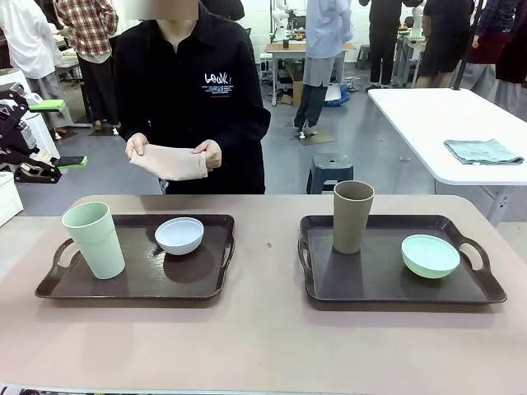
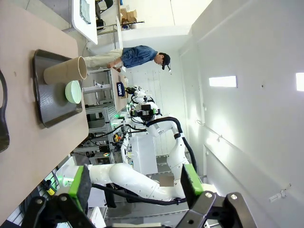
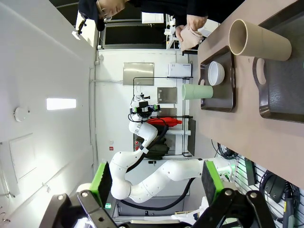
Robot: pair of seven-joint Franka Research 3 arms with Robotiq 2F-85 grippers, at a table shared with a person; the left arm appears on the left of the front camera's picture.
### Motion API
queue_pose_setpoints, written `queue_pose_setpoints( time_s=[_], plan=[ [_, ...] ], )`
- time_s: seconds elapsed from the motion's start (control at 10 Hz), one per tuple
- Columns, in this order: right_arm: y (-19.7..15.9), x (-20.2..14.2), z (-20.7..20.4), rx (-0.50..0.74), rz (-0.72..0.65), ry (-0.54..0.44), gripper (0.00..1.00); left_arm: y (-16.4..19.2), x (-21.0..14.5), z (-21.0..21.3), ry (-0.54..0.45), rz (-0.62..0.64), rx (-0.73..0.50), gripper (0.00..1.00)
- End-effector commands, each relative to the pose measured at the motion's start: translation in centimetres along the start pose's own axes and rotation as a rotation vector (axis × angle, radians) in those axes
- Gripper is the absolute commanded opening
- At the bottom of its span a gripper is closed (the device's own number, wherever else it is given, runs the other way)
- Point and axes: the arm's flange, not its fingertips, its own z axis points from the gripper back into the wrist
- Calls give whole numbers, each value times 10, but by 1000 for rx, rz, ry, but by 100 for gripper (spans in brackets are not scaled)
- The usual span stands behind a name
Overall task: Set up a tray with a mat and arrange the tableware.
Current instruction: Pick up the Picnic Bowl and Reusable plastic cup from the Handle tray in front of the human's position and hold them in the air.
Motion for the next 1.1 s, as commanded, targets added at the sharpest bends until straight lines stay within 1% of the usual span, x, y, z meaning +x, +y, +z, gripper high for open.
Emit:
queue_pose_setpoints(
  time_s=[0.0, 0.1, 0.2, 0.3, 0.4, 0.5, 0.6, 0.7, 0.8, 1.0],
  plan=[
    [-1, 1, -2, 5, 3, -13, 100, 2, 1, 0, -6, -27, -24, 100],
    [0, 0, 0, 0, 0, 0, 100, 0, 0, 0, 0, 0, 0, 100],
    [29, -2, -21, -152, 206, -48, 100, -20, 3, 12, -19, -178, 235, 100],
    [61, -10, -59, -344, 472, -16, 100, -49, 2, 20, -37, -349, 532, 100],
    [83, -18, -97, -492, 660, 26, 100, -71, 1, 24, -15, -460, 763, 100],
    [101, -24, -136, -599, 827, 75, 100, -94, -4, 28, 26, -580, 963, 100],
    [107, -25, -174, -720, 1034, 106, 100, -108, -7, 32, 156, -708, 1149, 100],
    [101, -20, -208, -806, 1224, 152, 100, -119, 5, 34, 152, -855, 1278, 100],
    [118, -43, -150, -421, 596, 155, 100, -108, -6, 30, 92, -420, 628, 100],
    [118, -43, -150, -421, 596, 155, 100, -108, -6, 30, 92, -420, 628, 100]
  ],
)
